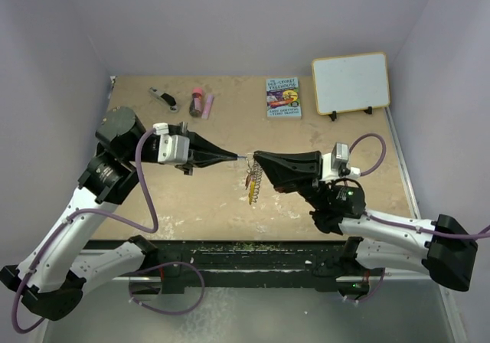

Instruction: Put the keys on the keyring

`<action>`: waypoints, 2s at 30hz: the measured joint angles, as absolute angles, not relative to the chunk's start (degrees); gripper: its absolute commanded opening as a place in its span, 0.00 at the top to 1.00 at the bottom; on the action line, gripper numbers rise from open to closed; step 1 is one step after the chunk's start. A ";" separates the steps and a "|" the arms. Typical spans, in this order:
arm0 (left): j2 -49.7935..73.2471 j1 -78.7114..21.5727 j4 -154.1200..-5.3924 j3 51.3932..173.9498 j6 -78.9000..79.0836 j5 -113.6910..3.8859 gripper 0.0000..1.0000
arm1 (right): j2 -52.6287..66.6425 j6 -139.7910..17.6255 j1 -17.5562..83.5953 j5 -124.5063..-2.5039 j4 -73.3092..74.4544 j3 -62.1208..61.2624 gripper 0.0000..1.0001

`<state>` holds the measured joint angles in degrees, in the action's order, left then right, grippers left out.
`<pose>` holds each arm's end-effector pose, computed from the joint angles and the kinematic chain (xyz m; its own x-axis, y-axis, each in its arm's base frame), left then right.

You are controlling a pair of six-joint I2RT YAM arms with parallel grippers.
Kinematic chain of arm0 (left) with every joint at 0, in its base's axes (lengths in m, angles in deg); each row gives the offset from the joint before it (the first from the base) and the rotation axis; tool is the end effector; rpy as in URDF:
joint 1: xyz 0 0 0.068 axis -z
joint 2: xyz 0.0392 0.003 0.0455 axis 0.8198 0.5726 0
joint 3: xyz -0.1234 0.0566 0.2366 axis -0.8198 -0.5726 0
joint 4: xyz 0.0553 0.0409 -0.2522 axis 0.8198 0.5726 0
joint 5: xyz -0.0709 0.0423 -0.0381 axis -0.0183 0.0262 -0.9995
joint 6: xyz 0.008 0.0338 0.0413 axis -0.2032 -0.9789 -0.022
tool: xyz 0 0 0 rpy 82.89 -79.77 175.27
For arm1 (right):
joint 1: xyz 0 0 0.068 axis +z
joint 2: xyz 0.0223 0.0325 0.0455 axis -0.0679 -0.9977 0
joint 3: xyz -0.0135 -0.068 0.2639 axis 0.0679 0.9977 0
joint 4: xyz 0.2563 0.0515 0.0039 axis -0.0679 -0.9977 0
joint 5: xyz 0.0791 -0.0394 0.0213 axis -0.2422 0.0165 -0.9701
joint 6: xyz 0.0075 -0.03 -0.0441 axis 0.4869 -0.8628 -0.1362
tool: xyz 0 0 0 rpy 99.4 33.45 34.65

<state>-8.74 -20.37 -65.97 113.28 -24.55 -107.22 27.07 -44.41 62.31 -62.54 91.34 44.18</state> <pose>0.1255 -0.1247 0.4715 0.3101 -0.0796 -0.9474 0.9460 -0.0729 0.3158 0.0952 0.1628 0.3688 0.0675 0.8656 -0.4963 -0.9849 0.1374 0.1057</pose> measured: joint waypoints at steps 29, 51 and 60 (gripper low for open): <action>6.60 -25.75 -81.01 100.64 -29.16 -82.74 0.83 | 35.82 -35.06 59.03 -20.34 16.48 26.82 0.45; 10.01 -25.31 -76.64 91.77 -35.32 -77.73 0.35 | 11.82 -5.53 32.80 -33.54 -22.80 35.44 0.31; 8.15 -25.31 -77.64 89.95 -36.15 -77.93 0.35 | 10.77 -4.79 32.69 -37.67 -14.41 38.15 0.35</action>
